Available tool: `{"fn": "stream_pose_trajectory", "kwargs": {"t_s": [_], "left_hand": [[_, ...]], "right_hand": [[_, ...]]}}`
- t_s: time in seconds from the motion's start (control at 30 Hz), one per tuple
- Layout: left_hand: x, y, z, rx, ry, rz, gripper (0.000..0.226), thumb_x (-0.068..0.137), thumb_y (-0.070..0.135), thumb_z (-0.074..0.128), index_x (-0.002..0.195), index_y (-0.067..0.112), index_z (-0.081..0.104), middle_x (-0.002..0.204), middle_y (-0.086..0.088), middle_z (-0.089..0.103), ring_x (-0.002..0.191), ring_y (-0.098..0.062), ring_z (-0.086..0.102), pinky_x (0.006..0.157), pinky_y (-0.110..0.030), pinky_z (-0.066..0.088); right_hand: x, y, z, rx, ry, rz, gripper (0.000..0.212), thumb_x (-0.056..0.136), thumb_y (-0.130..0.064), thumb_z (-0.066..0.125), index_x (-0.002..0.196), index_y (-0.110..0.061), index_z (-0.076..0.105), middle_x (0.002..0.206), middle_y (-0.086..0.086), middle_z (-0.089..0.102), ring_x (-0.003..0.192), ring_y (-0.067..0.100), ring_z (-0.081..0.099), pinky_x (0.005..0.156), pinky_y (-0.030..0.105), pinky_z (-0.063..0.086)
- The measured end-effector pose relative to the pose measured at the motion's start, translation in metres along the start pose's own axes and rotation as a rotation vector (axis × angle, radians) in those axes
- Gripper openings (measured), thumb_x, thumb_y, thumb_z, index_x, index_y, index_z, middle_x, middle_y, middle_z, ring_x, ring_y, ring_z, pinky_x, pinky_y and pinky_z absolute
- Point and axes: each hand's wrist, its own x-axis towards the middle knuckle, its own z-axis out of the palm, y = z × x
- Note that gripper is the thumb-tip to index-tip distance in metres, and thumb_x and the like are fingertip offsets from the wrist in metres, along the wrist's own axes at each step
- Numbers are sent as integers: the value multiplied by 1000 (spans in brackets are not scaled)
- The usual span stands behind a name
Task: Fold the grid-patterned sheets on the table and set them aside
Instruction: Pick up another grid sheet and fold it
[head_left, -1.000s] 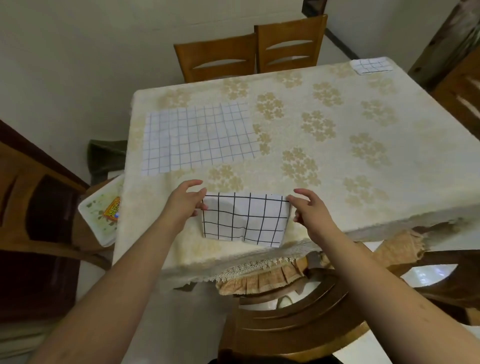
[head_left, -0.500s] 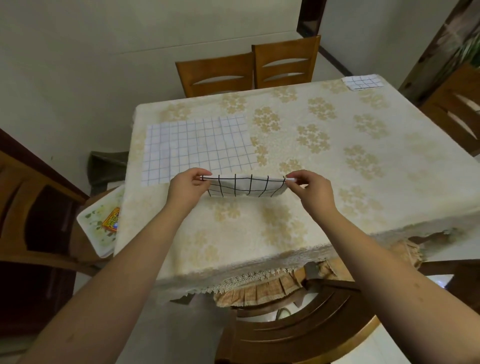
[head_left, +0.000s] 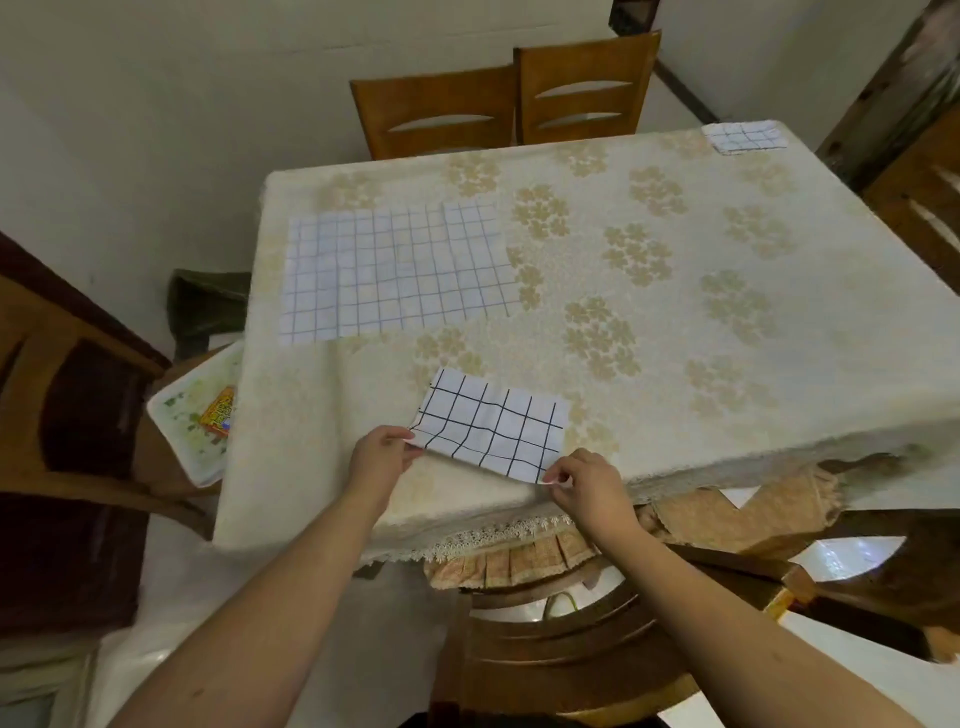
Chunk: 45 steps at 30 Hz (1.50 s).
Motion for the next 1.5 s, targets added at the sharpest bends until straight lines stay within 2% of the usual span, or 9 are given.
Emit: {"fn": "stream_pose_trajectory", "kwargs": {"t_s": [0.1, 0.27, 0.5, 0.67, 0.83, 0.97, 1.13, 1.33, 1.5], "left_hand": [[-5, -13, -1, -136, 21, -140, 21, 102, 11, 38, 116, 7, 53, 115, -20, 61, 84, -21, 66, 76, -32, 54], [-20, -17, 6, -349, 4, -236, 47, 99, 14, 54, 139, 7, 30, 119, -27, 59, 104, -33, 64, 93, -38, 50], [-31, -27, 29, -285, -118, -278, 38, 97, 18, 57, 128, -1, 48, 126, -16, 58, 117, -27, 59, 99, -34, 47], [-21, -33, 41, -242, -35, -275, 17, 96, 13, 58, 111, 5, 56, 125, -17, 61, 100, -24, 63, 86, -30, 52], [-15, -32, 40, -238, 77, -325, 35, 102, 10, 46, 133, -5, 47, 129, -25, 55, 107, -31, 61, 88, -34, 53], [-13, -26, 34, -311, 25, -399, 41, 106, 10, 33, 145, -1, 34, 139, -25, 47, 126, -34, 52, 100, -36, 47], [-12, -32, 20, -452, 19, -437, 23, 104, 20, 40, 114, 2, 52, 110, -20, 60, 91, -29, 62, 85, -45, 52], [-11, -39, 16, -494, 18, -446, 36, 98, 44, 49, 113, 12, 58, 107, -13, 68, 96, -26, 65, 87, -39, 52], [-22, -48, 23, -299, -65, -308, 16, 97, 9, 55, 113, 11, 56, 109, -5, 64, 101, -20, 63, 95, -32, 47]], "right_hand": [[-6, 4, 15, -4, -115, -18, 10, 83, -18, 70, 90, -26, 70, 86, -7, 54, 88, 17, 56, 71, 28, 42], [-2, 5, 19, 66, -216, -57, 14, 84, -31, 72, 98, -26, 69, 95, -7, 59, 89, 14, 56, 79, 33, 48], [23, 0, 11, 139, -190, -20, 16, 87, -26, 71, 101, -19, 70, 95, -8, 56, 87, 13, 53, 73, 24, 40], [40, -3, 2, 178, -184, -12, 14, 89, -25, 68, 101, -17, 69, 97, -1, 62, 86, 16, 58, 75, 28, 46], [64, -1, -1, 193, -179, -9, 14, 90, -26, 66, 102, -18, 68, 93, -4, 61, 80, 11, 56, 65, 13, 37], [89, 1, -2, 197, -199, 22, 23, 92, -26, 64, 112, -15, 68, 98, -1, 63, 84, 12, 58, 74, 23, 44], [124, -1, 0, 139, -250, 40, 37, 94, -27, 61, 127, -12, 61, 114, 10, 62, 95, 25, 62, 80, 31, 46], [158, -10, 16, 100, -345, 76, 40, 92, -25, 64, 129, -10, 60, 124, 18, 58, 104, 32, 62, 89, 34, 48], [174, -19, 30, 78, -365, 109, 28, 86, -30, 71, 109, -15, 66, 112, 15, 62, 95, 29, 64, 85, 35, 51]]}}
